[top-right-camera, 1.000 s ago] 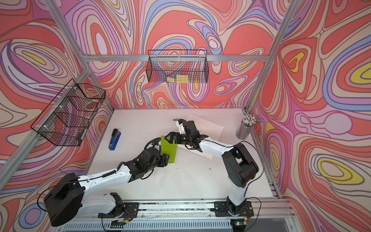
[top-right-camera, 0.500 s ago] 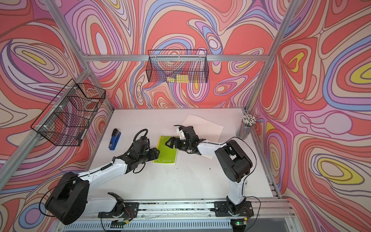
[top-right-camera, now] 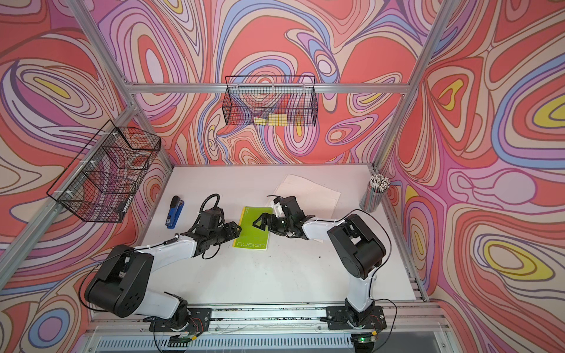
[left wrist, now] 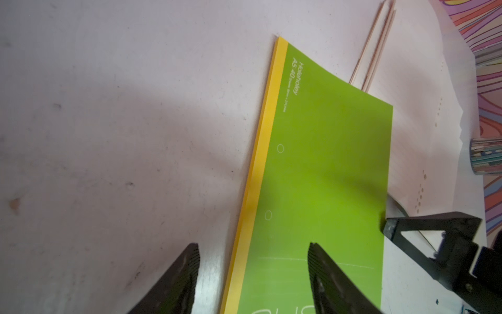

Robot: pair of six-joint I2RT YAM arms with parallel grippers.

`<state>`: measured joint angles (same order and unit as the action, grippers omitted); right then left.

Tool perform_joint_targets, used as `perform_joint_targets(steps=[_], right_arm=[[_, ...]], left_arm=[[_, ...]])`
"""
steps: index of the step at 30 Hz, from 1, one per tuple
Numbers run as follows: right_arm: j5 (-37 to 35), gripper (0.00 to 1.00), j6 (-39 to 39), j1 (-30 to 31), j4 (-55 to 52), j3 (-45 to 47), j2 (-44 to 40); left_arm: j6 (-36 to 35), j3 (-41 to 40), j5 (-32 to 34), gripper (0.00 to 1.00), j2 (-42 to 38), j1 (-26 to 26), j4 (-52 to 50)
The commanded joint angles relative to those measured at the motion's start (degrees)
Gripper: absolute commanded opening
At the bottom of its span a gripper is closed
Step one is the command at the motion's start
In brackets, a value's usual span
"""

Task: Close the notebook
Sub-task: Pick up the notebook from the center of the board.

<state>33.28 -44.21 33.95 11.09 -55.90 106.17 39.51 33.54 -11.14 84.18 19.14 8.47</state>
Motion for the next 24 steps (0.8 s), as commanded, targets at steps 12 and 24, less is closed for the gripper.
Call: perform_joint_targets(steps=[12, 24], right_arm=[[0.55, 0.98, 1.34, 0.33, -2.04, 0.38, 1.73], [0.43, 0.98, 1.74, 0.36, -3.34, -0.17, 3.45]], left_arm=[[-0.89, 1.46, -13.73, 0.66, 5.68, -5.06, 5.93], [-2.20, 6.49, -16.93, 0.66, 10.30, -5.75, 1.76]])
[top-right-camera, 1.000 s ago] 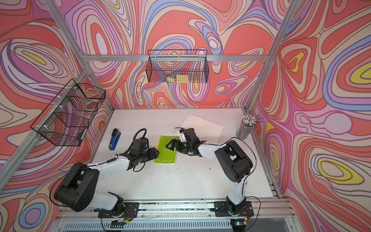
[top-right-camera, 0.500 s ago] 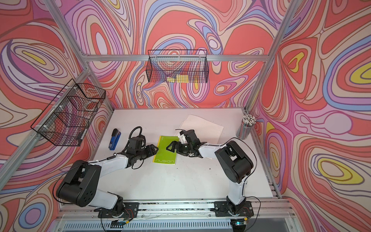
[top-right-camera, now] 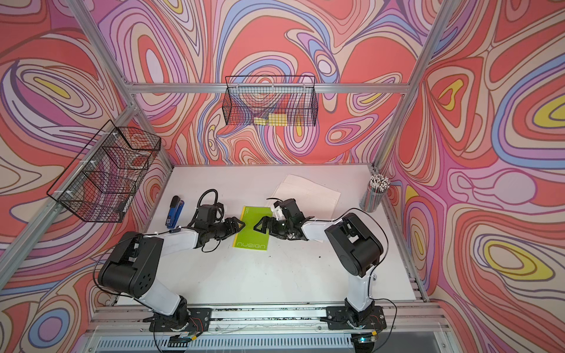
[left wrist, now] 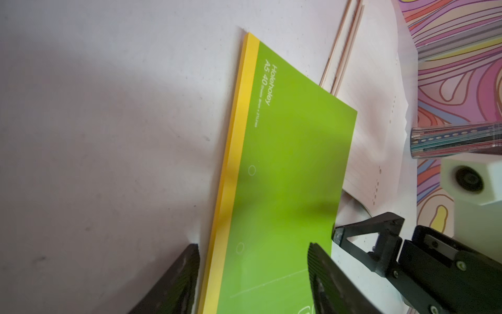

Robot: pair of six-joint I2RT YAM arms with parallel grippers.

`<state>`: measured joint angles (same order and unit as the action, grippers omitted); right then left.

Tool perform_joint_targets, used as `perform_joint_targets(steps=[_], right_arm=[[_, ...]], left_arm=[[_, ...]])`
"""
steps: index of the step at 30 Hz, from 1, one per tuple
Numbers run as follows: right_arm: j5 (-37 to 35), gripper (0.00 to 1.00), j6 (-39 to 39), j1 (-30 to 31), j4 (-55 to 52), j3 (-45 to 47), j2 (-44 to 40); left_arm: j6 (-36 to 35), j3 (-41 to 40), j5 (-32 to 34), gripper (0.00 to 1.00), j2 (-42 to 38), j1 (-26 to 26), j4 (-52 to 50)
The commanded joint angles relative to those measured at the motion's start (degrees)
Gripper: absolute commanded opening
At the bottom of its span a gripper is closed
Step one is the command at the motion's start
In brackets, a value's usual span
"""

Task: Close the notebook
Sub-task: Pick up the notebook from the center of the board.

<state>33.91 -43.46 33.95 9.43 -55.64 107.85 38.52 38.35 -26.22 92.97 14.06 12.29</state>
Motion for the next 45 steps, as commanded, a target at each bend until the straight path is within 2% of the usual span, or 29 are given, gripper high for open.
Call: perform_joint_targets(steps=[1, 5, 9, 12, 18, 26, 32, 41, 45], right_arm=[[-0.17, 0.98, 1.05, 0.32, -1.85, -0.48, 1.99], [-0.06, 0.98, 1.14, 0.36, -2.05, -0.70, 2.55], [0.08, 0.98, 1.19, 0.38, -2.43, -0.70, 2.96], [0.00, 0.98, 0.92, 0.35, -2.07, -0.65, 3.17], [0.24, 0.98, 0.70, 0.38, -1.61, -0.67, 4.20], [-0.17, 0.98, 0.64, 0.32, -0.52, 0.00, 6.37], [-0.35, 0.98, 0.68, 0.35, -0.77, -0.30, 6.93], [0.35, 0.98, 1.00, 0.37, -0.05, -0.53, 6.32], [2.13, 0.98, 0.65, 0.33, 3.92, 0.00, 4.68]], left_arm=[[-1.13, 1.96, -2.67, 0.66, 2.13, -0.79, -2.32], [-0.32, 1.77, -6.12, 0.65, 4.64, -1.53, -0.94], [1.24, -0.71, -9.37, 0.63, 5.64, -2.02, 4.83], [1.47, -2.77, -11.47, 0.60, 5.34, -2.02, 9.46], [1.25, -6.15, -14.04, 0.47, 4.20, -2.04, 15.92], [1.43, -10.43, -16.84, 0.44, 2.23, -2.09, 22.96], [-0.73, -9.48, -15.89, 0.32, -0.05, -2.11, 18.62], [-1.74, -7.15, -15.09, 0.00, -0.89, -2.03, 16.12], [-1.84, -6.23, -14.82, 0.00, -1.98, -2.12, 14.66]])
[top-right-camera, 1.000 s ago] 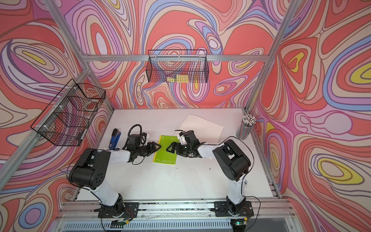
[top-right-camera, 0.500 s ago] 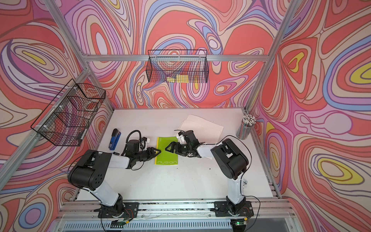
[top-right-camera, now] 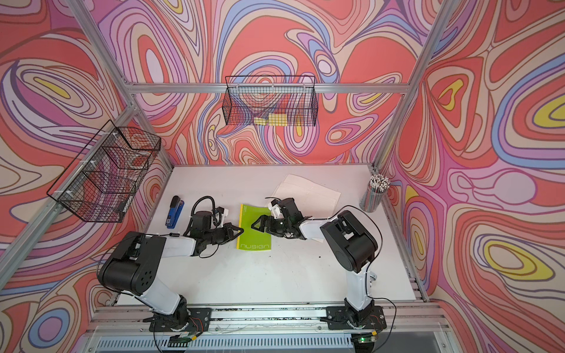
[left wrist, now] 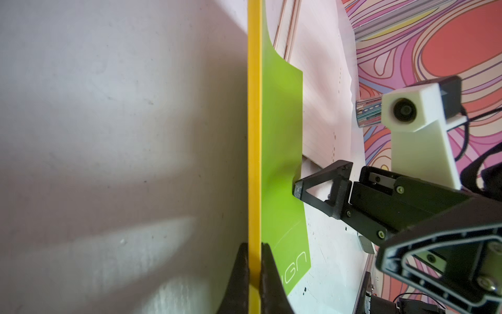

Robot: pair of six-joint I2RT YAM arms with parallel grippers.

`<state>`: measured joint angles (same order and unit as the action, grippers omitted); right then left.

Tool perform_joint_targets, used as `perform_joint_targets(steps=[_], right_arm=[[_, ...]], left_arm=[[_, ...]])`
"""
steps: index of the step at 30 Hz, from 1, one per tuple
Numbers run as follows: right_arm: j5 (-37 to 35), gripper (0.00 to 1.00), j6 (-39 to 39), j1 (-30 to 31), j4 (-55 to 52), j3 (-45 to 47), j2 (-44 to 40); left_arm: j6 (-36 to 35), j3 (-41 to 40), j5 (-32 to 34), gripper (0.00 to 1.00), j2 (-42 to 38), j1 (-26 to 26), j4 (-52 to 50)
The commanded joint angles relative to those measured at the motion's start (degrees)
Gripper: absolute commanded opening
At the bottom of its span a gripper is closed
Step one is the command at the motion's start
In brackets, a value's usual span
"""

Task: Close the notebook
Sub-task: Pick up the notebook from the center of the board, then place the notebook at the center of the board.

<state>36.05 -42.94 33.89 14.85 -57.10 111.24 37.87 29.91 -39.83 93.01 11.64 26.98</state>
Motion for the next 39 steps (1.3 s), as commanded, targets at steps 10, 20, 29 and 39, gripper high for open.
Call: perform_joint_targets(steps=[10, 20, 29, 39], right_arm=[[0.42, 0.98, 5.78, 0.37, -10.24, -6.67, -6.89], [0.32, 0.98, 6.42, -1.86, -11.43, -9.19, -11.52], [-0.40, 0.98, 6.16, -3.83, -11.31, -7.06, -12.80], [-0.58, 0.98, 5.97, -3.85, -12.08, -8.12, -12.01]], left_arm=[[-5.69, 14.45, -0.56, 0.00, -9.00, 0.30, -23.56], [-3.97, 25.20, 1.55, 0.00, -10.10, -1.36, -29.51], [6.61, 24.42, -1.75, 0.00, -2.05, -9.42, -12.06], [16.85, 24.50, -5.32, 0.00, 9.56, -14.98, 5.71]])
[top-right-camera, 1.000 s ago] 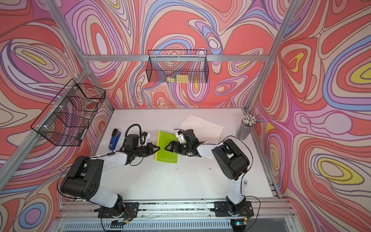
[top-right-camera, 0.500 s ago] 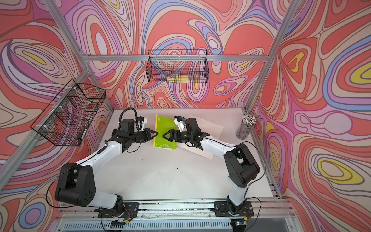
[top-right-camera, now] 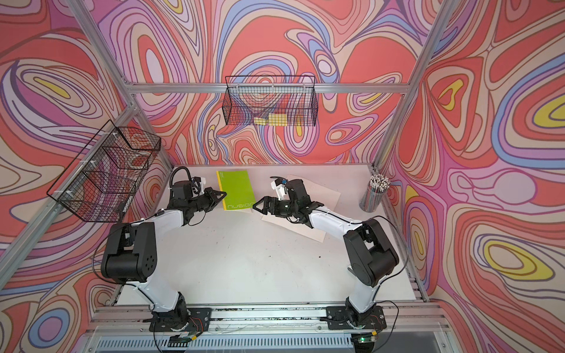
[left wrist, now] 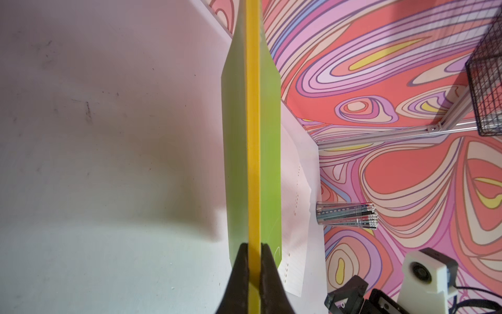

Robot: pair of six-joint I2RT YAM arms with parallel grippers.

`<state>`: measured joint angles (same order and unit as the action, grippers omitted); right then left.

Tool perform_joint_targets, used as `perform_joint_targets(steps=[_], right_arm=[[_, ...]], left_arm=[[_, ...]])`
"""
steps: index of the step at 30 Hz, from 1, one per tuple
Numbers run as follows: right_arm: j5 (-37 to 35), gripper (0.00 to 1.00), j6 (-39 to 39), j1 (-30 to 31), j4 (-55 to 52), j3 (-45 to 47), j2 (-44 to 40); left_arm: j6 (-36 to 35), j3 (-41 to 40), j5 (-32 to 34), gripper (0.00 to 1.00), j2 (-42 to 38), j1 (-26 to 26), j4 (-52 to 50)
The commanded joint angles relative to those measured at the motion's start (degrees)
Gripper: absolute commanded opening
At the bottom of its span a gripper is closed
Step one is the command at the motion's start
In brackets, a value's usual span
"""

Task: Close the notebook
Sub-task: Place the notebook at the center of the board.

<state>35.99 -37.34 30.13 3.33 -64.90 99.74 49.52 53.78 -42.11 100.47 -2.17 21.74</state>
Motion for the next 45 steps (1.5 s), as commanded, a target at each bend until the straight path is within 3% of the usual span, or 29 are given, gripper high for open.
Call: perform_joint_targets(steps=[1, 8, 15, 23, 36, 45], right_arm=[[-0.55, 0.98, 0.34, -0.07, -0.59, -0.29, -0.52], [-0.51, 0.98, 0.61, -0.12, -0.78, -0.20, -0.17], [-0.26, 0.98, 0.37, -0.08, -0.09, 0.37, 0.18], [-0.04, 0.98, -0.04, -0.09, 0.97, 0.89, 0.53], [0.37, 0.98, -0.98, -0.16, 2.38, 2.06, 0.61], [0.25, 0.98, -1.14, -0.16, 2.82, 2.50, 0.51]], left_arm=[[6.32, 0.37, -3.23, 0.00, 3.05, -1.58, 12.86], [10.48, -0.18, -3.95, 0.00, 8.64, -4.05, 19.67], [2.67, 2.58, -1.89, 0.00, 9.68, -4.38, 8.18], [-12.56, 8.17, 8.89, 0.00, 7.77, -4.42, -15.11], [-15.90, 10.12, 13.01, 0.00, 9.78, -4.33, -18.85], [-16.91, 11.00, 18.37, 0.17, 10.60, -4.32, -22.63]])
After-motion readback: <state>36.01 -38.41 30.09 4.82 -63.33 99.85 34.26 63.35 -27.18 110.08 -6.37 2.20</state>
